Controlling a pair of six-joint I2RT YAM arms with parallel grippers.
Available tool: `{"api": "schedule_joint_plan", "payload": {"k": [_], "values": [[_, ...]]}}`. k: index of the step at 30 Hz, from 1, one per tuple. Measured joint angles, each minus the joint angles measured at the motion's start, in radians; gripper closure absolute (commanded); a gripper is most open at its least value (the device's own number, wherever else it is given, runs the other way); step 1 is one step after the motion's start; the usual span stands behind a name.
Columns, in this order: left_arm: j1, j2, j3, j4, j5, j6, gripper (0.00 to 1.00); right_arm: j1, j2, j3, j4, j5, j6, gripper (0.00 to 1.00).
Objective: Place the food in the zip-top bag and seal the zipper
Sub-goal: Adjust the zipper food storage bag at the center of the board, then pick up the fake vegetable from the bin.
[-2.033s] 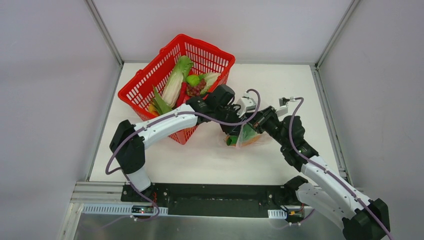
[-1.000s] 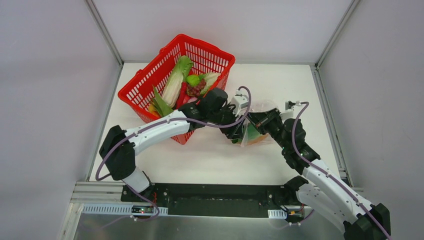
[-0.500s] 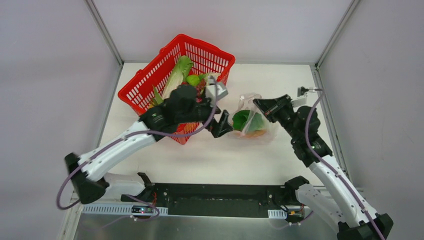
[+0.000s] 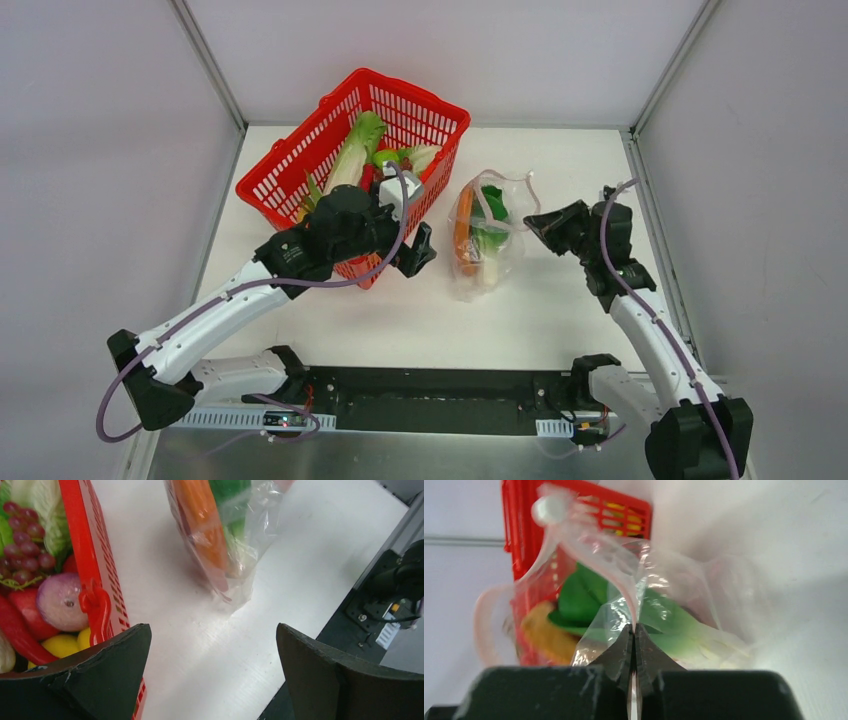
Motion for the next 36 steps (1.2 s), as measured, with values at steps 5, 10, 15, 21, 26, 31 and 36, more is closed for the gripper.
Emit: {"api": "schedule_joint_plan", "payload": {"k": [5,10,15,21,26,31,36], "values": [[0.025,0.000,-0.026,-0.027,-0.033,-0.010,0.01,0.000,-0.001,0.068,-0.002,-0.126,-0.027,1.00],[0.100,-0.018,-0.026,-0.027,-0.045,-0.030,0.01,0.000,0.002,0.227,0.066,-0.262,-0.063,1.00],[0.131,-0.024,-0.024,-0.027,-0.054,-0.033,0.01,0.000,0.018,0.311,0.079,-0.352,-0.111,1.00],[0.172,-0.038,-0.024,-0.030,-0.074,-0.049,0.01,0.000,0.048,0.367,-0.022,-0.445,-0.242,1.00],[0.247,-0.066,-0.024,-0.051,-0.092,-0.054,0.01,0.000,0.046,0.332,-0.087,-0.460,-0.306,1.00],[0.328,-0.055,-0.012,-0.080,-0.112,-0.056,0.01,0.000,0.038,0.253,-0.087,-0.485,-0.306,1.00],[0.418,0.001,0.035,-0.101,-0.108,-0.066,0.01,0.000,0.032,0.245,-0.089,-0.514,-0.315,1.00]]}}
